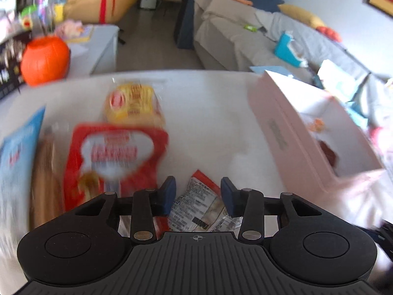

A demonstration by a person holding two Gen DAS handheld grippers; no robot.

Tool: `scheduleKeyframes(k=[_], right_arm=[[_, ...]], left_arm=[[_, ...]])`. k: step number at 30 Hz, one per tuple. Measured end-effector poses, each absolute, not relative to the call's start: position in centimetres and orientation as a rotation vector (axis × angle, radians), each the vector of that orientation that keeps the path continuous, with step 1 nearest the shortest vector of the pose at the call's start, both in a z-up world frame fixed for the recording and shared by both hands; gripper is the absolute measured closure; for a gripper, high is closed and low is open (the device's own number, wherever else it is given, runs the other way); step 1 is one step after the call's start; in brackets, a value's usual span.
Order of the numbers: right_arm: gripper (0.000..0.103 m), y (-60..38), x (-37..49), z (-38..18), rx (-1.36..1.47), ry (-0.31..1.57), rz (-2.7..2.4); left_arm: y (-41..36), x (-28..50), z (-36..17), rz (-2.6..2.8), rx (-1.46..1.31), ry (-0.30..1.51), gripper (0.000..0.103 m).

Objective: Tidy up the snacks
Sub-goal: 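Grasp the clear wrapped snack packet with the left tool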

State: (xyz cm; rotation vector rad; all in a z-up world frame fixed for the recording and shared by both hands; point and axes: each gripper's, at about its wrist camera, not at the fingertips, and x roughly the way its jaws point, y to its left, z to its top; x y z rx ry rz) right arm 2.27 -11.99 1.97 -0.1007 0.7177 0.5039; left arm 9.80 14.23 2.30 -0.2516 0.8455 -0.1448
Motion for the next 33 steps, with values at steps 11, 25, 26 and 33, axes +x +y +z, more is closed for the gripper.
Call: scheduleKeyframes(k=[11, 25, 26, 33], right_arm=[[0.015, -11.9, 2.5, 1.9, -0.111, 0.721, 0.510], [0.015, -13.0, 3.7, 3.6, 0.120, 0.788, 0.557], [0.015, -12.5, 4.3, 3.8, 0.149, 0.817, 0.558], [0.015, -6.9, 6.7, 3.0, -0.016, 0.852, 0.486]], left_arm=[[10.5, 0.9, 4.3, -0.300, -0.007, 0.785, 0.058], [5.6, -1.5, 2.8, -0.289, 0.262, 0.774, 0.041], [5.5, -1.6, 2.8, -0.291, 0.253, 0.776, 0.041], [5.9, -2.1, 3.2, -0.290, 0.203, 0.788, 0.041]])
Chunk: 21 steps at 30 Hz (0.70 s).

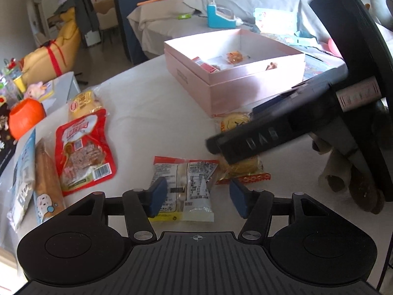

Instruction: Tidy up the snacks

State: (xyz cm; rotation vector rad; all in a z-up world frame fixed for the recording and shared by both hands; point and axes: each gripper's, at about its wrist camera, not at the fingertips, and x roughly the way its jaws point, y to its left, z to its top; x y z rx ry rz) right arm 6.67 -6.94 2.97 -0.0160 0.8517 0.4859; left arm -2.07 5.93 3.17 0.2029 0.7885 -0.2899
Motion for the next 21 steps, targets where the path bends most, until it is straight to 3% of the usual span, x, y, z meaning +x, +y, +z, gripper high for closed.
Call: scheduleKeyframes(k=[9, 21], right_arm=[[0.015, -12.9, 3.4, 2.4, -0.126, 0.798, 0.362], [0.006, -15.2, 2.5, 1.7, -0.111, 0.751, 0.349]], left_arm=[[7.3, -2.0, 4.1, -0.285, 0.109, 0.743, 0.042], [6.3, -0.3, 3.0, -0.282, 0.160, 0.782, 0.041]])
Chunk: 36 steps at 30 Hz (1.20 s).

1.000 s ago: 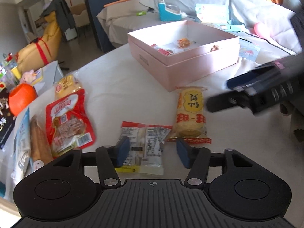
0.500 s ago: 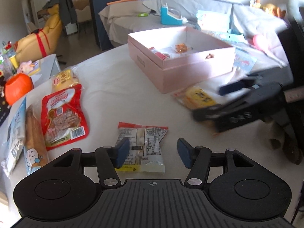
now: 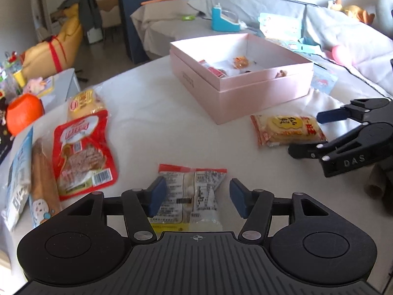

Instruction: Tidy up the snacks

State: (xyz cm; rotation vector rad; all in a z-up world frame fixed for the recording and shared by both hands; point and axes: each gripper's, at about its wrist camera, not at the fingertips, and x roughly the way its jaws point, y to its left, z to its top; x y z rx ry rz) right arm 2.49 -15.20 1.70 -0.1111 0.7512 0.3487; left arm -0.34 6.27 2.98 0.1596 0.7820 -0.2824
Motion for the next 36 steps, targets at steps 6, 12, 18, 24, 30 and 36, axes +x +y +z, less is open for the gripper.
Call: scheduleKeyframes(k=[6, 12, 18, 24, 30, 36], right_arm=[[0.000, -14.8, 2.6, 1.5, -0.116, 0.759, 0.368], [0.000, -15.0, 2.8, 1.6, -0.142, 0.781, 0.419], [0.007, -15.5, 2.7, 3.4, -0.124, 0.728, 0.494], [0.020, -13.5, 5.0, 3.2, -0.150, 0.843, 0.520], [0.033, -12.0, 4.4, 4.4, -0.135, 0.828, 0.586], [0.068, -11.2, 4.5, 4.2, -0.201, 0.821, 0.514]], left_arm=[[7.6, 1.5, 2.1, -0.206, 0.074, 0.832, 0.036], [8.3, 0.9, 2.3, -0.207, 0.016, 0.835, 0.041], [7.2, -1.1, 2.0, -0.226, -0.001, 0.804, 0.041], [6.5, -1.8, 2.2, -0.241, 0.002, 0.813, 0.041], [6.1, -2.1, 2.2, -0.244, 0.017, 0.822, 0.040], [5.9, -2.4, 2.2, -0.249, 0.043, 0.831, 0.040]])
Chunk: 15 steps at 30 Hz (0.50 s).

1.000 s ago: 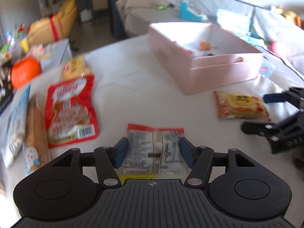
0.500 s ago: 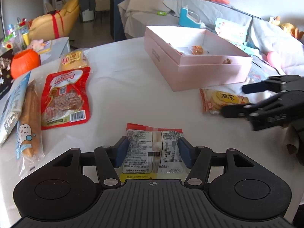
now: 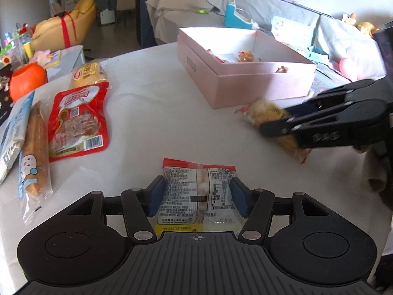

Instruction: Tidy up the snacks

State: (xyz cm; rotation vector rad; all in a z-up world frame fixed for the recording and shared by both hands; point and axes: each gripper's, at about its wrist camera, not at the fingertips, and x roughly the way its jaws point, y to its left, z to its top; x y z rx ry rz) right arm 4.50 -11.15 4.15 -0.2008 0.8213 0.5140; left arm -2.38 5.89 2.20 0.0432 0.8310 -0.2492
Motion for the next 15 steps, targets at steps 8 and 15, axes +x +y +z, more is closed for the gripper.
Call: scheduleKeyframes(k=[8, 15], right_arm=[[0.069, -15.6, 1.5, 7.6, -0.165, 0.714, 0.500], [0.069, -19.6, 4.0, 20.1, -0.063, 0.440, 0.431]], left_arm=[[4.7, -2.7, 5.7, -0.351, 0.030, 0.735, 0.047], [3.1, 3.7, 17.5, -0.441, -0.078, 0.403, 0.044]])
